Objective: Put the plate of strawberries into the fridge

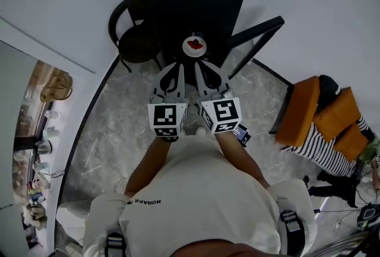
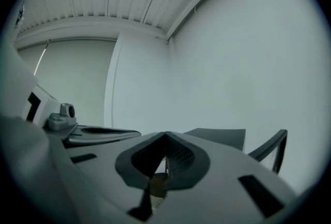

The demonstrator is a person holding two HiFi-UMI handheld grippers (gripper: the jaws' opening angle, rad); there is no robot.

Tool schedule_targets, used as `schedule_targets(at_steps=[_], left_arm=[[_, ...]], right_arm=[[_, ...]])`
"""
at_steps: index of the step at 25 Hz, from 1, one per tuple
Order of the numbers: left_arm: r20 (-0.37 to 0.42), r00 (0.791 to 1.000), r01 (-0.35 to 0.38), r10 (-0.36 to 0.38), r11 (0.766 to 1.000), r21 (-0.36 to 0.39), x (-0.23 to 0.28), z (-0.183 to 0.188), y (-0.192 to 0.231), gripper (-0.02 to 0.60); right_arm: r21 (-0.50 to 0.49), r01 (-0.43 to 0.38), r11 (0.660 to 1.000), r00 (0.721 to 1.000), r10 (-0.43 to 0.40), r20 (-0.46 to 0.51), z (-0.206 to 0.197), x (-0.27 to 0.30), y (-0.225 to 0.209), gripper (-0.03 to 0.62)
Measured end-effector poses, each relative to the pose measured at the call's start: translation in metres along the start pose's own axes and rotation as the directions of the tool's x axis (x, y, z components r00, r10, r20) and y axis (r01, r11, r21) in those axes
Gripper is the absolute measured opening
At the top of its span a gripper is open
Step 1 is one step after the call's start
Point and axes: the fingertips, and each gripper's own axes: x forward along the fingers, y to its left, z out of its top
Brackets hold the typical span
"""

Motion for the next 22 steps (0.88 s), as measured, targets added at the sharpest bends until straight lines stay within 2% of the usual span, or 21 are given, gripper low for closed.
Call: schedule_targets(at_steps=[22], left_arm=[[0.031,0.999,0.026,-0.027,0.999,0.024,0.003,0.011,-0.016,0.0]], right_arm=[[-0.03,0.034,0.999,0.999,-0.033,0.03,0.006,-0.008,-0.009,0.012]])
